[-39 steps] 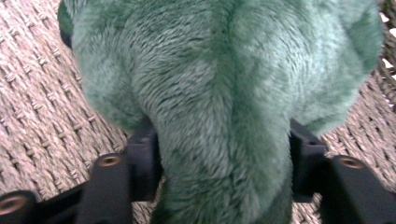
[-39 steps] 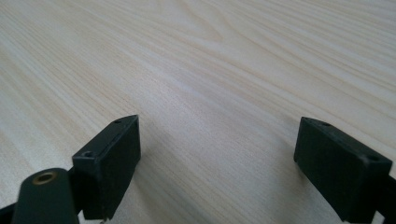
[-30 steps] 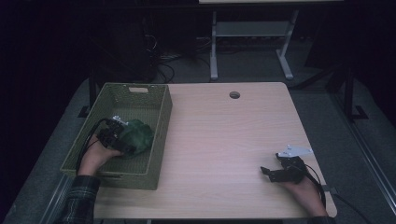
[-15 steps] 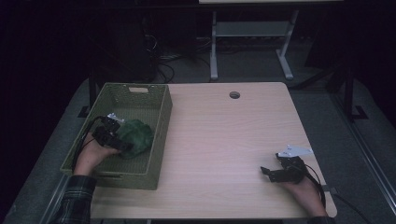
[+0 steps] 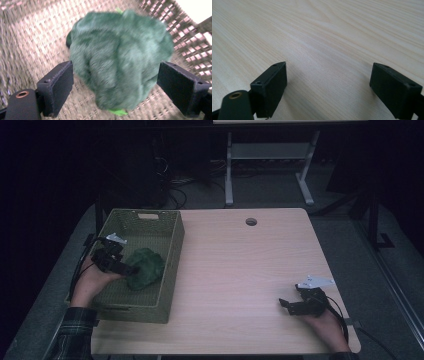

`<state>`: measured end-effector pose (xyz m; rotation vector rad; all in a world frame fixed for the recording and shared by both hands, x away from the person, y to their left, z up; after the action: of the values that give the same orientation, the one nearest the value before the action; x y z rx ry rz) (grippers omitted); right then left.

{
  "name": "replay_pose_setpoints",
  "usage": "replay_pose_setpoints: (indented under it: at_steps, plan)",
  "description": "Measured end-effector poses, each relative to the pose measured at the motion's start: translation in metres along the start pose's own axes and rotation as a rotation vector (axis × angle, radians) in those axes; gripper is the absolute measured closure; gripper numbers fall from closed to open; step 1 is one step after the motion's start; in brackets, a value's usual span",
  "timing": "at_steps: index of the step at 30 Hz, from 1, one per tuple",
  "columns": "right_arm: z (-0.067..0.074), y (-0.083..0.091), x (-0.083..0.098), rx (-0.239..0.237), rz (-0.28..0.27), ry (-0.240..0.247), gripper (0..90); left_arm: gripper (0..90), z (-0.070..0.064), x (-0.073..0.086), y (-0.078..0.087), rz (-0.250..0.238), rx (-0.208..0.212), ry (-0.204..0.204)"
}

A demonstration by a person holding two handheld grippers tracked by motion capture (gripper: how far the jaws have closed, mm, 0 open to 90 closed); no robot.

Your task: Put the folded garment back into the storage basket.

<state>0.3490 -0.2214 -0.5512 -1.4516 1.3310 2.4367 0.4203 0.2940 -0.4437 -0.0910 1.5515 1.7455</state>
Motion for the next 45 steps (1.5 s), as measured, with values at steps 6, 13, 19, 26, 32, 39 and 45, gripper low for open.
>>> replay_pose_setpoints:
  at_steps: [6,13,19,26,32,39,45]
  plan:
    - [0.0,0.0,0.0,0.0,0.0,0.0,14.1,13.3,-0.015,-0.021,0.012,-0.05,0.026,-0.004]
    - [0.0,0.0,0.0,0.0,0.0,0.001,14.1,13.3,-0.042,-0.047,0.024,-0.116,0.086,-0.004]
    - [0.0,0.0,0.0,0.0,0.0,0.0,14.1,13.5,-0.072,-0.067,0.032,-0.177,0.136,-0.022]
    - [0.0,0.0,0.0,0.0,0.0,0.0,14.1,13.6,-0.116,-0.089,0.037,-0.233,0.194,-0.054]
    - [0.0,0.0,0.0,0.0,-0.001,0.001,14.1,13.5,-0.154,-0.102,0.038,-0.269,0.25,-0.076]
    - [0.0,0.0,0.0,0.001,-0.001,0.005,14.1,13.5,-0.201,-0.109,0.032,-0.294,0.299,-0.115]
    - [-0.001,0.0,0.0,0.002,-0.002,0.005,14.1,13.5,-0.234,-0.106,0.016,-0.287,0.321,-0.141]
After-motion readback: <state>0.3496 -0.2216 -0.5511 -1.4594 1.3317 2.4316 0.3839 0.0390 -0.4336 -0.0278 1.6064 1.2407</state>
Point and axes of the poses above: each handheld gripper's, and its own axes: y roughly backward along the jaws, x roughly out of its underside, z roughly to its left, the point moved 10 cm from there along -y, roughly forward along the jaws, and after that the axes turned 15 degrees about -x, right-handed, at the moved point
